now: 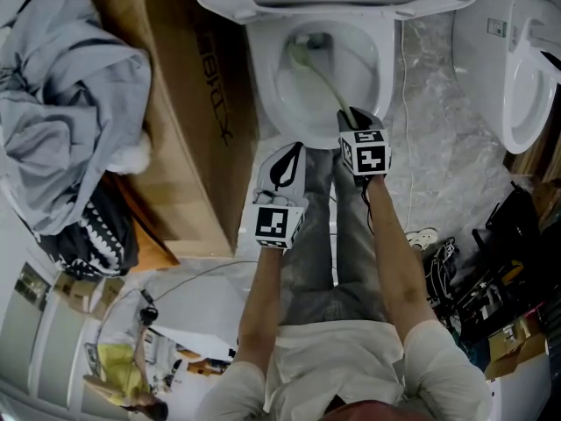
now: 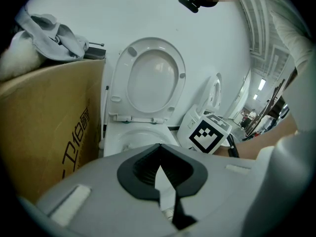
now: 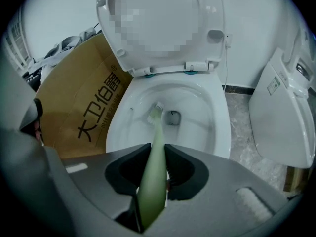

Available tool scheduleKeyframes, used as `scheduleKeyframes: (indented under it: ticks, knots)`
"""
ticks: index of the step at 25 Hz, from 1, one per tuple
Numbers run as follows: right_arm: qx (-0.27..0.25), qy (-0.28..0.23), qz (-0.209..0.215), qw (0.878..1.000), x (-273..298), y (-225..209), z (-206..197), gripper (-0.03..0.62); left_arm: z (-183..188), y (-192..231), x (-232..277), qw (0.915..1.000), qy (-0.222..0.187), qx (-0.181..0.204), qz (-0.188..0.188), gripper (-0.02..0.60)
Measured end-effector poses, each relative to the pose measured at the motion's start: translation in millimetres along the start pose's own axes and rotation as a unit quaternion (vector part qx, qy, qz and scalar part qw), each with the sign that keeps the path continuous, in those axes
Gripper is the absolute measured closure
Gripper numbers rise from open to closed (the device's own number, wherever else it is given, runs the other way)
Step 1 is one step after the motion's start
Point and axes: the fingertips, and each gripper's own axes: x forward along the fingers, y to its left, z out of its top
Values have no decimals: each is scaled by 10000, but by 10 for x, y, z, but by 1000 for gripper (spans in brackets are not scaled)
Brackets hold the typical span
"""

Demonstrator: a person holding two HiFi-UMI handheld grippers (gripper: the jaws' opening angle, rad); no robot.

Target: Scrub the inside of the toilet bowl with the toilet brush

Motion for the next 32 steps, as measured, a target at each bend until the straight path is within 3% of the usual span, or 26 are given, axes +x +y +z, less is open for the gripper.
scheduleKeyframes:
  ticks: [12, 24, 32]
  knots:
    - [-532, 130, -576, 9968, -117, -421, 512, 504, 39, -14, 48, 10000, 11, 13, -42, 561]
    - [-1063, 157, -864, 9904, -287, -744, 630, 503, 4, -74, 33, 9999, -7, 54, -92, 561]
    - [-2272, 277, -1347, 9641, -444, -974, 662, 503, -7, -115, 24, 9999, -58, 49, -88, 561]
